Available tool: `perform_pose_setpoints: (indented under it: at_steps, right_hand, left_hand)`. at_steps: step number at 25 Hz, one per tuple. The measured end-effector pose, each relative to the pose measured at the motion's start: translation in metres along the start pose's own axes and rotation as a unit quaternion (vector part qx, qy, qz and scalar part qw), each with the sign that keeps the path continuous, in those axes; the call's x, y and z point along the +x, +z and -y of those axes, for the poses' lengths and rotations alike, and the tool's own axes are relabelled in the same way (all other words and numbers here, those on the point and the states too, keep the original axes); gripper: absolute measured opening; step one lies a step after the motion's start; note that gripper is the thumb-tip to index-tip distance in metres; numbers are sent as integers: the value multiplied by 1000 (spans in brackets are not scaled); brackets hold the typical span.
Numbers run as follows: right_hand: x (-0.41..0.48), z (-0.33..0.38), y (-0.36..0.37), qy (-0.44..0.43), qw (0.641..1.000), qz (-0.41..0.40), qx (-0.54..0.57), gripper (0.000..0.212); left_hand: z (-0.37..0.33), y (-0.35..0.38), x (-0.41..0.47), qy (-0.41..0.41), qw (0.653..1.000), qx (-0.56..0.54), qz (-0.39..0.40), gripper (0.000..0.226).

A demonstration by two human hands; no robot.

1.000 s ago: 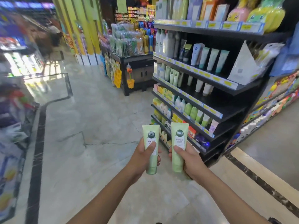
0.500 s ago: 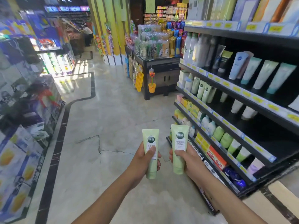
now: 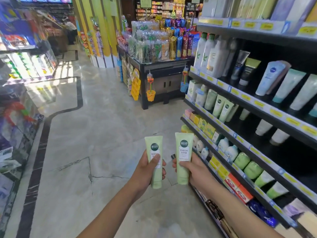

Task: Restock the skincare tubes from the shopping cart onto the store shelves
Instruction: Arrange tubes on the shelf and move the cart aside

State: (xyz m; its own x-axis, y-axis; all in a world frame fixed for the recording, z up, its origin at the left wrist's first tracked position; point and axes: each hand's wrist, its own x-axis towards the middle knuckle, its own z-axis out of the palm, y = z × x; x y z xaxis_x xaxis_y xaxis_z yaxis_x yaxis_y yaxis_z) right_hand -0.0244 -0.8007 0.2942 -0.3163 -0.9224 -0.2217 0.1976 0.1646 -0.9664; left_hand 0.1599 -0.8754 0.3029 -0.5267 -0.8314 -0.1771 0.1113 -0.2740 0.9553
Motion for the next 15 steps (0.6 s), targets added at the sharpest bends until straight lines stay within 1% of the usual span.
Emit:
perform_pose_setpoints:
  at_steps: [3,6,9,15]
  right_hand:
    - [45,13,12,-13,1000,-18,-19,47]
    - [80,19,14,-23,998,-56,-29,39]
    - [103,27,8,-22,994,-99,-48,34]
    - [155,36,-32,-17,986,-162,-36,28]
  left_hand:
    - [-13,-25,55,-13,999,-1,29,25]
    - [-21,-37,104,-25,998,13,60,27]
    - [-27,-34,143,-26,995,16,92,26]
    - [-21,-10,229,-54,986,43,149,21]
